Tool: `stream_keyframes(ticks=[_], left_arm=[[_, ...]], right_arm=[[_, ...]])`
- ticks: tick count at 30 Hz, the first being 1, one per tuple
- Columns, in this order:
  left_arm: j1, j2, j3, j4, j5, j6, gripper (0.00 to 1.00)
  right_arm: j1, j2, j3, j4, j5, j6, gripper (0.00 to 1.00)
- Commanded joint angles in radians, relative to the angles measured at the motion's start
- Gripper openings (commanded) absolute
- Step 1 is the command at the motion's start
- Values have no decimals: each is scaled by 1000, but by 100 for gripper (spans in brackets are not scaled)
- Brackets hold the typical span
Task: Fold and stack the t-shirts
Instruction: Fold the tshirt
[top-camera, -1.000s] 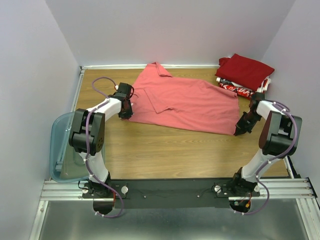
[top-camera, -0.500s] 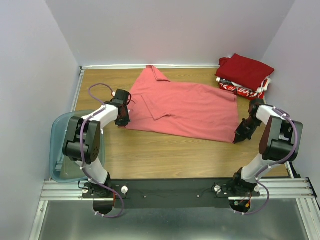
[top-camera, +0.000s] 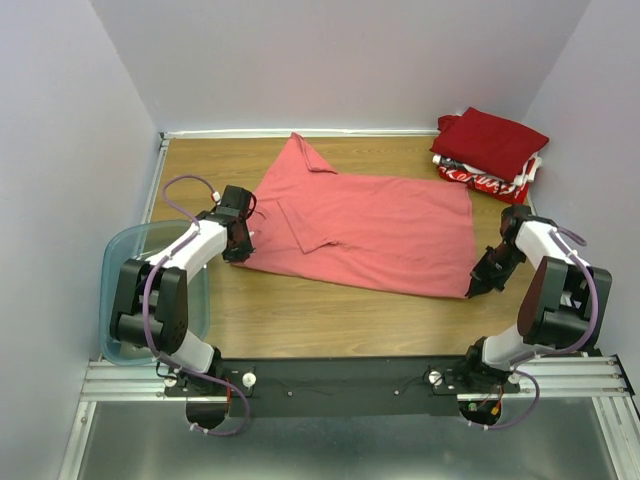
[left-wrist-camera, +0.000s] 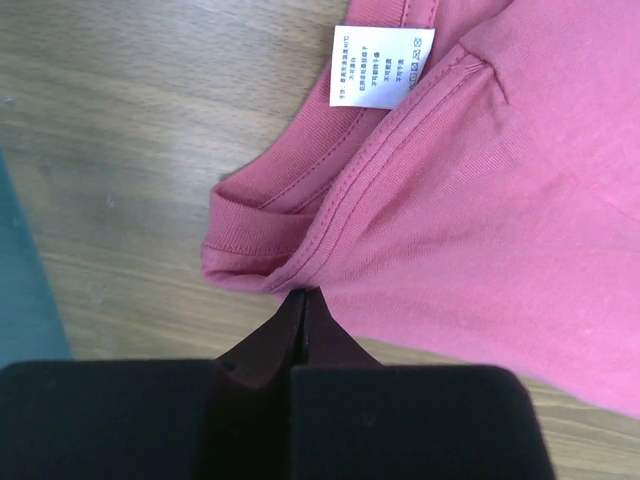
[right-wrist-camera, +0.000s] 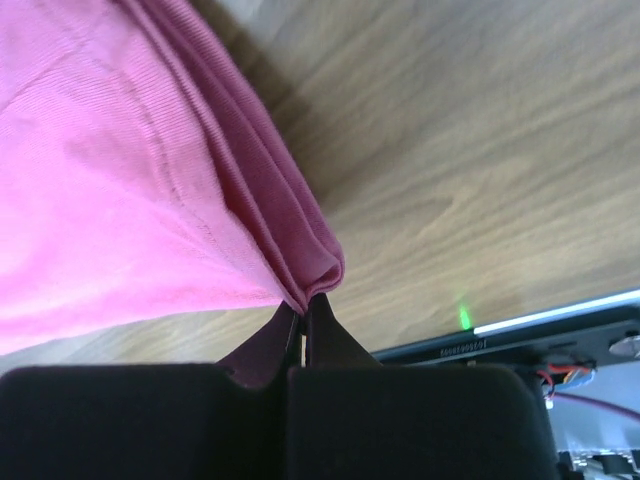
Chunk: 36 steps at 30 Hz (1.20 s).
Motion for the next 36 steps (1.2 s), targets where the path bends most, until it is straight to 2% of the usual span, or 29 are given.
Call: stream_keyframes(ticks=[1,17,18,19,20,21,22,23,24,26,29,36], left_arm=[[13,-53,-12,-63,-64,-27,0],[65,-136,-35,-115,-70,5,0],[65,-136,-31,-118,-62,10,4],[65,-135,-14,-130,-59,18,27],[65,-133,-2,-137,-59,19,27],[65,-133,12,-143,-58,21,60],[62,-138,43,-152,-56,22,71],[59,-139,60,-155,-55,22,78],[54,-144,96,-155,-52,22,91],[33,-147,133,-161,-53,13,94],[-31,-133,181,-134,-38,4,94],[-245,29,262,-57,31,10,79]], right_arm=[[-9,-61,-10,-82,-50,28,1],[-8,-160,-27,-179,-53,44,1],[-9,-159,-26,-179,-65,39,3],[-8,-151,-21,-177,-76,31,15],[-8,-151,-21,-177,-76,27,24],[-8,-145,-9,-176,-82,22,34],[-8,-144,2,-176,-77,13,51],[-8,-144,14,-176,-71,10,59],[-8,-145,39,-176,-55,7,65],[-8,-145,66,-173,-44,-2,74],[-8,-145,92,-150,-54,-9,75],[-8,-133,86,-68,-116,13,75]])
